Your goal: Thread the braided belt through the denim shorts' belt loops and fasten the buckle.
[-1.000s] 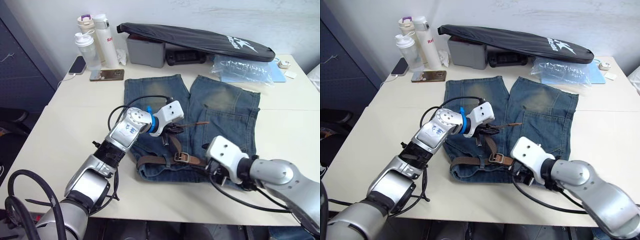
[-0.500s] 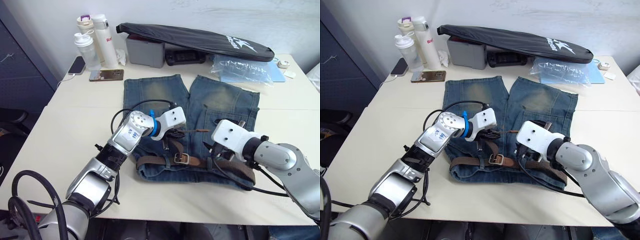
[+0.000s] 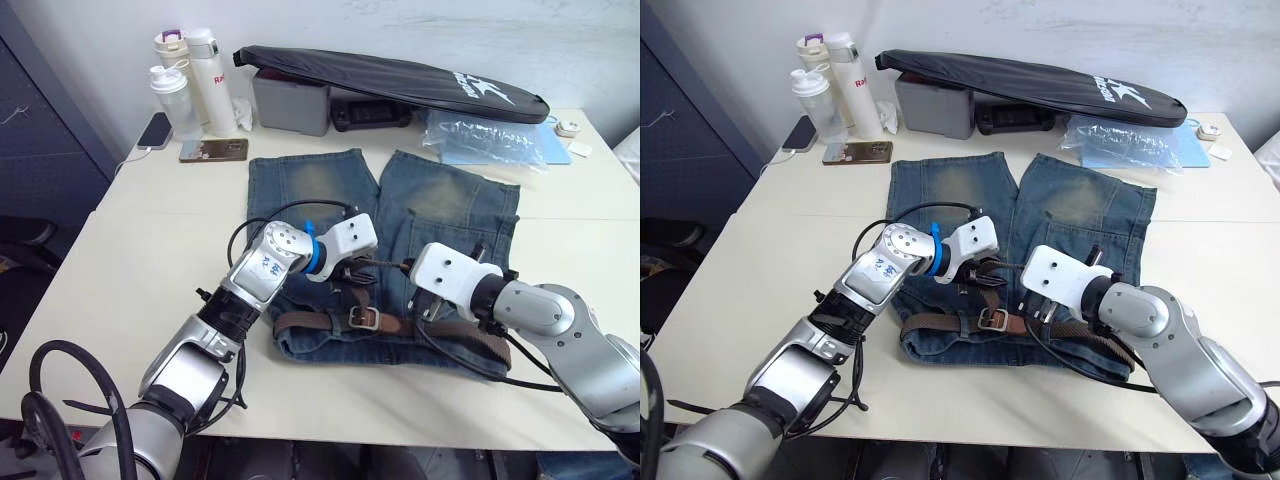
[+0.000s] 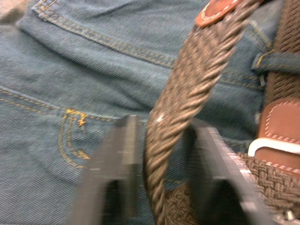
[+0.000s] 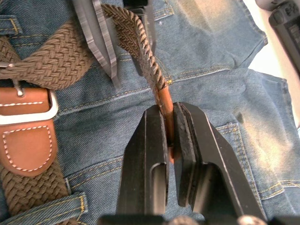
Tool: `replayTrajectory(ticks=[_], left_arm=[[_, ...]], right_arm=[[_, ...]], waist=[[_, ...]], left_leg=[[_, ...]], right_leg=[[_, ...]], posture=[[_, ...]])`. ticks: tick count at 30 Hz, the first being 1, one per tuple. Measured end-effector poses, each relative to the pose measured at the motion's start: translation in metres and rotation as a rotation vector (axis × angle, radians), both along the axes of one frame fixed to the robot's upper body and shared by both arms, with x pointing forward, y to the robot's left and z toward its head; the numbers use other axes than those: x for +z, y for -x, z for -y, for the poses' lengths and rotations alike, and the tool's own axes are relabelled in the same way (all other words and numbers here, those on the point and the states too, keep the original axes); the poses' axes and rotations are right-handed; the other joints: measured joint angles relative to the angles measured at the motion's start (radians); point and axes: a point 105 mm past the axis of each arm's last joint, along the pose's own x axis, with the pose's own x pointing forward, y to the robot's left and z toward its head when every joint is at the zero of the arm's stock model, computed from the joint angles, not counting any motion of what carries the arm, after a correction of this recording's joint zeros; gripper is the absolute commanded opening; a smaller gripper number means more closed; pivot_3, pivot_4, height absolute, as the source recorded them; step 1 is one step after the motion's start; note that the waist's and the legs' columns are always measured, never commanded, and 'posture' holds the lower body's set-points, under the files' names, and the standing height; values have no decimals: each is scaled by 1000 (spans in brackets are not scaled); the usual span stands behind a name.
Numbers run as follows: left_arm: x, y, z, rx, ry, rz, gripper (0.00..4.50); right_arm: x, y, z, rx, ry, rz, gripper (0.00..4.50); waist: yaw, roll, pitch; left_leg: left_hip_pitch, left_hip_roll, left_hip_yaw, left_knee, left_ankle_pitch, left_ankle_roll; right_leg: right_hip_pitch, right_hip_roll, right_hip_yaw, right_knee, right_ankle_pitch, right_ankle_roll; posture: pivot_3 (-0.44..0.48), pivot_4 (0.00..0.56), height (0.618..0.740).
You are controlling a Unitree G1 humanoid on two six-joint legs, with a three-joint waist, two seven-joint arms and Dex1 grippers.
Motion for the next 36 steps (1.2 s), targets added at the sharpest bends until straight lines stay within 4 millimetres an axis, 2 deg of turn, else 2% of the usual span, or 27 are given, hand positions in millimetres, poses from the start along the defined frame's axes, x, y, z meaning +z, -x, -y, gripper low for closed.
replayTrajectory(ticks=[2,3,9,14,17,25,26,36], left_arm=[[4,1,0,-28,6,30,4377],[6,1,0,-48,12,52,4461],[18,2,1,-126,51,165,4461],[4,-6,-6,-168,15,243,4461],[-1,-9,-5,-183,10,258,3784],[-1,-10,-1,-241,7,286,255],[-2,-9,-1,-245,7,280,99],[-2,-8,-3,-256,17,252,99]], right_arm=[[-1,1,1,-1,-4,-8,0],[-2,1,1,-2,-8,-12,0],[-1,1,2,-11,-43,-36,0],[-4,4,-2,-1,-73,-66,0],[-4,4,-2,-4,-76,-80,0],[-1,4,2,-26,-82,-74,0],[-1,5,3,-27,-82,-75,0],[-2,8,1,-19,-82,-79,0]], waist=[[0,0,0],[0,0,0],[0,2,-1],[0,2,-1],[0,3,-2],[0,3,-2],[0,3,-2],[0,3,-2]], left_leg=[[0,0,0,0,0,0],[0,0,0,0,0,0],[0,0,0,0,0,0],[0,0,0,1,0,0],[0,0,0,1,0,0],[0,-1,0,2,-1,3],[0,-1,0,2,-1,3],[0,-1,0,2,-1,3]], right_leg=[[0,0,0,0,0,0],[0,0,0,0,0,0],[0,0,0,0,0,0],[0,0,0,1,0,0],[0,0,0,1,0,0],[0,0,0,3,0,0],[0,0,0,3,0,0],[0,0,0,4,0,0]], posture=[[0,150,740],[0,150,740],[0,150,740],[0,150,740],[0,150,740],[0,150,740],[0,150,740],[0,150,740]])
